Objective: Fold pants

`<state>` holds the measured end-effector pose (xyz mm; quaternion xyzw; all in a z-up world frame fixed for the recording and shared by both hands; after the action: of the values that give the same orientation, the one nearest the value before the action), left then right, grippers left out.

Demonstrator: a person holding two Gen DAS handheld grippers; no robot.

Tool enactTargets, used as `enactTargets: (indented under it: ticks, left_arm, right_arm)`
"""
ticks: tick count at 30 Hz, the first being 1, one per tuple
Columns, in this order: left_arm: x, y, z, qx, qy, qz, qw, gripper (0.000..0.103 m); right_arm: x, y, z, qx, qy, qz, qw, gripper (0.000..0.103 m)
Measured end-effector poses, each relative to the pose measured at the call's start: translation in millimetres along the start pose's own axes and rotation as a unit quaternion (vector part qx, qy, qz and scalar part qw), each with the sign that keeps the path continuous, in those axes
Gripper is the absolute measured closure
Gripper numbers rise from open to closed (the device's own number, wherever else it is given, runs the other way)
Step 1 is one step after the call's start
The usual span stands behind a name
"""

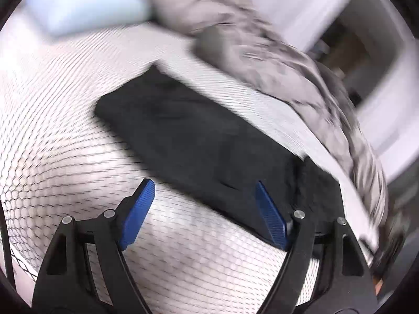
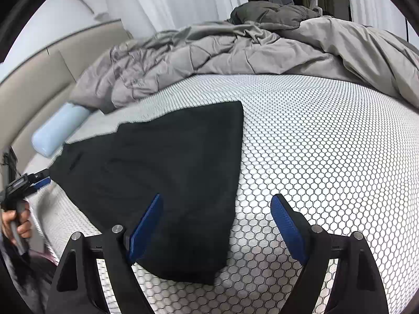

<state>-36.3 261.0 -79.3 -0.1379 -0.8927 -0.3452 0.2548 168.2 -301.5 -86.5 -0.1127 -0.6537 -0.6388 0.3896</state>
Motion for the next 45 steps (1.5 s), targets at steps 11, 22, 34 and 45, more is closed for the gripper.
enactTargets:
  ticks: [11, 22, 34, 45]
  left_arm:
    - [-46, 57, 71, 0.139, 0.005, -0.033, 0.9898, 0.096]
    - [-5, 21, -182, -0.19, -0.066, -0.075, 0.9766, 0.101]
    - [-112, -159, -342, -0.372, -0.262, 0.226, 0.8613, 0.039]
    - [-143, -70, -232, -0.278, -0.128, 0.121, 0.9445, 0.031]
  right_arm:
    - [3, 5, 9, -0.005, 0.034, -0.007, 0.999, 0.017]
    - [8, 13, 2, -0.014, 0.034, -0.033, 0.999, 0.017]
    - [7, 17, -37, -0.054, -0.026, -0.032, 0.998, 0.017]
    - [-9, 13, -24, -0.062, 0.085, 0.024, 0.994, 0.024]
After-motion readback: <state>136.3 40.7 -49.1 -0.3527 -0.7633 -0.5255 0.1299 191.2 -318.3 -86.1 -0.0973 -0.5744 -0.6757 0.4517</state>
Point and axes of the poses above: each gripper's, at about its wrist camera, not at the fingertips, and x roughly against the way its jaws point, z to its left, y to its top, the point moved 1 cm from there along -x, roughly the way its jaws point, and after that the axes turned 9 degrees about -y, right-handed, at the moved point
